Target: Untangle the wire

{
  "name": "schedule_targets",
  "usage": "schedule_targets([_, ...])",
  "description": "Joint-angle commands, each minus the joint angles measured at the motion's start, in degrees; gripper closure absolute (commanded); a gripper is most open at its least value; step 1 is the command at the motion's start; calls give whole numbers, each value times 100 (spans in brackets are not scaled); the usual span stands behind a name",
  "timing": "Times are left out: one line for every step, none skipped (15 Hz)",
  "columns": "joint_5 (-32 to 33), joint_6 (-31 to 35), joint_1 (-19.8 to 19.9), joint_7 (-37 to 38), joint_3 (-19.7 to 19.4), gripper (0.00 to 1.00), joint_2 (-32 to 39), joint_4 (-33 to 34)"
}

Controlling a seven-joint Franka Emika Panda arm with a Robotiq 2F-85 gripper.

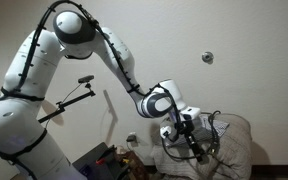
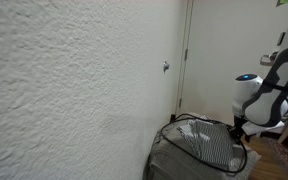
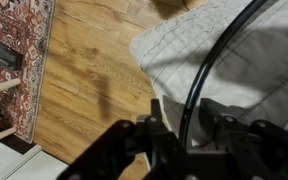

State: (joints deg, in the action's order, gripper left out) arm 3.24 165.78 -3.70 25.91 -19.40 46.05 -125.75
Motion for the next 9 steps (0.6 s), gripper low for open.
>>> schedule_targets([-126, -99, -186, -224, -173, 85, -184, -72])
schedule_targets([-120, -108, -194, -235, -186, 92, -224, -91])
schedule_targets([-112, -104, -208, -251, -211, 100, -267, -111])
schedule_targets([-118, -110, -208, -259, -227, 100, -319, -134])
schedule_targets([-112, -99, -240, -246, -272, 100, -337, -144])
schedule_targets([-120, -116, -185, -296, -240, 98, -384, -152])
schedule_targets([-115, -122, -211, -271, -276, 98, -406, -162])
schedule_targets([-109, -133, -173, -324, -241, 98, -470, -195])
schedule_targets([-88, -131, -219, -329, -271, 98, -535, -253])
